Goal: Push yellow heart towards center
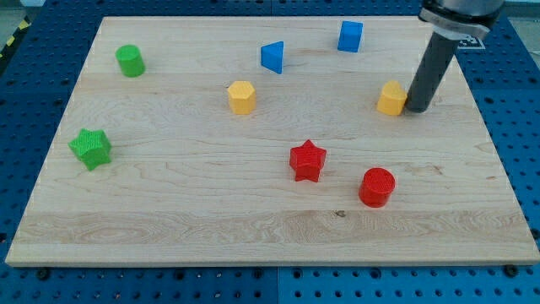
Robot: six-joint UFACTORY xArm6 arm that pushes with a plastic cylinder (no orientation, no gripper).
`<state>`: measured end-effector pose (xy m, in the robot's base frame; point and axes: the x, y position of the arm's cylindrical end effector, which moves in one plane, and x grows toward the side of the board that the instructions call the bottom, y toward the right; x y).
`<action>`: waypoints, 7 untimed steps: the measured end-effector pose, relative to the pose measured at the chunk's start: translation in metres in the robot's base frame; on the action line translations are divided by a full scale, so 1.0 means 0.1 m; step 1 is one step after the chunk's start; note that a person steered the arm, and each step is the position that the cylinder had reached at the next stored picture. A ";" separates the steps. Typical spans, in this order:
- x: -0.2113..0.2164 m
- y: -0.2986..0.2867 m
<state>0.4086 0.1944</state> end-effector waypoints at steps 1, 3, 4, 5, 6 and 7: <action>0.06 -0.37; 0.10 0.07; -0.11 0.04; -0.18 -0.07; -0.17 -0.53; -0.17 -0.61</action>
<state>0.3914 0.1336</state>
